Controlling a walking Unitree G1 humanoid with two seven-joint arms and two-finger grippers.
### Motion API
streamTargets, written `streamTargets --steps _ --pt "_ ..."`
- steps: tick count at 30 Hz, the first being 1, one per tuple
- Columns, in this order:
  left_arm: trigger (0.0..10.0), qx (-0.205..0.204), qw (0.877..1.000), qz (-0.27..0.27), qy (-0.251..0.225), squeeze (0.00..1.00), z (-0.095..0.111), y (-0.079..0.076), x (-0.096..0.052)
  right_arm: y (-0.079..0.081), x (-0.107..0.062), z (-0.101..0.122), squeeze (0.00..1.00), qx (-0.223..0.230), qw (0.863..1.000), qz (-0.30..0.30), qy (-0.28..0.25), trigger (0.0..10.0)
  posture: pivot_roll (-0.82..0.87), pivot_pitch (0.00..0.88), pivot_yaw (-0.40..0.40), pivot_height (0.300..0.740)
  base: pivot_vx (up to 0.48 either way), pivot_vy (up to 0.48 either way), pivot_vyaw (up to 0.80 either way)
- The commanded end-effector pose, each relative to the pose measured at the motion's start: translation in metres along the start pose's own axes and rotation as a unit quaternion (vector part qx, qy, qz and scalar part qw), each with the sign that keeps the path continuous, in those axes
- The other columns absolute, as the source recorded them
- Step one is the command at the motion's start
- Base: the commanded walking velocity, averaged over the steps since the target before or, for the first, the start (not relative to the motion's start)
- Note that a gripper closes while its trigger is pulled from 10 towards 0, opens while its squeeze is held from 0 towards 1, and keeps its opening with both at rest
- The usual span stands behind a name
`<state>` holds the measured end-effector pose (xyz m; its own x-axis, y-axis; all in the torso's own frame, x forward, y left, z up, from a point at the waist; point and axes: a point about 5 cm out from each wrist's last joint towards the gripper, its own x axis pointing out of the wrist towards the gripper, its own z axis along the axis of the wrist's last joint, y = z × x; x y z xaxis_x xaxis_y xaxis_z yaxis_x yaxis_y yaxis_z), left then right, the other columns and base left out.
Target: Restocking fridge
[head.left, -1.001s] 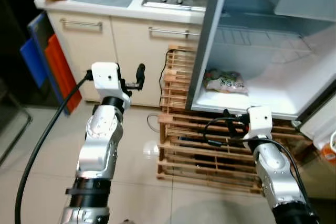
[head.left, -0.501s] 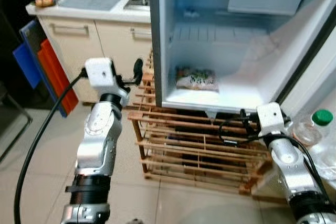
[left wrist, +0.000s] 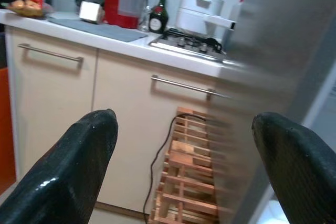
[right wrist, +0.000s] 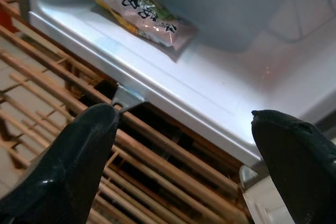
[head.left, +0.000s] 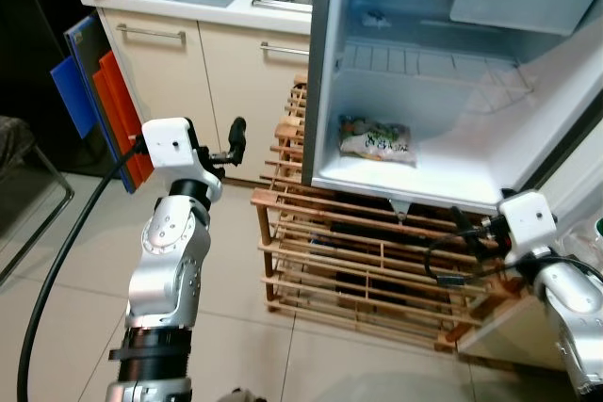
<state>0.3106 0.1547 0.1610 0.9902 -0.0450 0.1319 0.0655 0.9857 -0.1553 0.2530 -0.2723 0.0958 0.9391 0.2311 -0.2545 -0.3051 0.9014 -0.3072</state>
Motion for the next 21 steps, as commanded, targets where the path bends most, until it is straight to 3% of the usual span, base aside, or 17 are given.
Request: streamTargets --steps 1,4,8,21 --pt "10.0 -0.003 1.000 -0.011 0.002 0.00 0.001 -0.004 0.001 -0.009 -0.003 0.013 0.00 0.002 1.000 0.001 -0.018 10.0 -0.17 0.000 0.004 0.740 0.000 0.000 0.00" --pt "10.0 -0.004 1.000 -0.017 0.006 0.00 0.000 -0.007 0.003 -0.011 -0.012 0.029 0.00 0.030 0.998 0.050 -0.023 10.0 -0.18 0.000 0.010 0.740 0.000 0.000 0.00" --pt "10.0 -0.007 1.000 -0.021 0.007 0.00 -0.001 -0.010 0.004 -0.010 -0.027 0.034 0.00 0.019 0.994 0.105 -0.006 10.0 -0.19 0.000 0.006 0.740 0.000 0.000 0.00" --pt "10.0 -0.008 1.000 -0.020 0.006 0.00 0.000 -0.011 0.001 -0.044 -0.035 0.021 0.00 0.008 0.993 0.091 0.068 10.0 -0.17 0.000 -0.010 0.740 0.000 0.000 0.00"
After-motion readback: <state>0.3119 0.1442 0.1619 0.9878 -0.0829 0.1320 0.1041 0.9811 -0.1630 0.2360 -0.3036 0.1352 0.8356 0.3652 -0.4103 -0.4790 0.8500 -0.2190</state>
